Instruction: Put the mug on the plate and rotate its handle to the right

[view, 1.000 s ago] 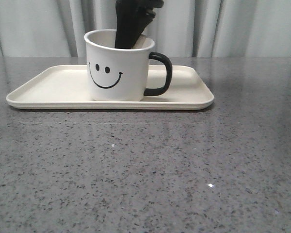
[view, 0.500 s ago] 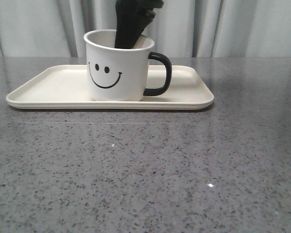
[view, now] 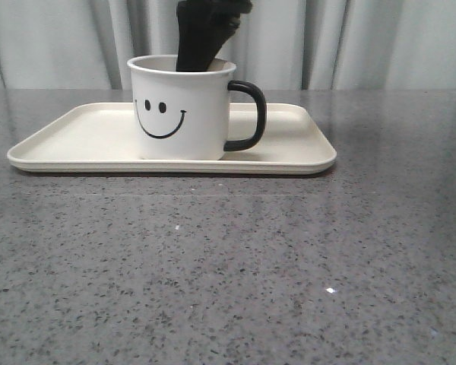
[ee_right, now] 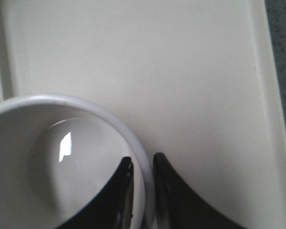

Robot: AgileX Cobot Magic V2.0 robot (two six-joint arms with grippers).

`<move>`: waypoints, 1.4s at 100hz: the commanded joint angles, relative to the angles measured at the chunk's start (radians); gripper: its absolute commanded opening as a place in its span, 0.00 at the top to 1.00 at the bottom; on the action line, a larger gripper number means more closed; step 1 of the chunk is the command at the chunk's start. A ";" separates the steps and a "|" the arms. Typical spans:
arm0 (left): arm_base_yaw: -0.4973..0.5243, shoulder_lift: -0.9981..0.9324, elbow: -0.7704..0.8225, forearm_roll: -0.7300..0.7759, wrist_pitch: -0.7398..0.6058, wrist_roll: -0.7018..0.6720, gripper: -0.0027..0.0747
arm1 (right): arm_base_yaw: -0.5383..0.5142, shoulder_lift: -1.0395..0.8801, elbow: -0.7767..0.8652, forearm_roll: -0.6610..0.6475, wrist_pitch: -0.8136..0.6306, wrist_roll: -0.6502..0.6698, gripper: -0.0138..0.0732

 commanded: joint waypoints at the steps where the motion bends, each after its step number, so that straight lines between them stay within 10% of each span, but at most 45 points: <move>1: 0.003 -0.013 -0.022 -0.025 -0.055 -0.001 0.75 | 0.001 -0.065 -0.071 0.027 0.052 0.005 0.65; 67: 0.003 -0.013 -0.022 -0.025 -0.099 -0.001 0.75 | -0.036 -0.112 -0.172 0.063 -0.063 0.188 0.58; 140: 0.003 -0.013 0.078 -0.025 -0.271 -0.001 0.75 | -0.361 -0.380 -0.173 0.306 0.019 0.272 0.58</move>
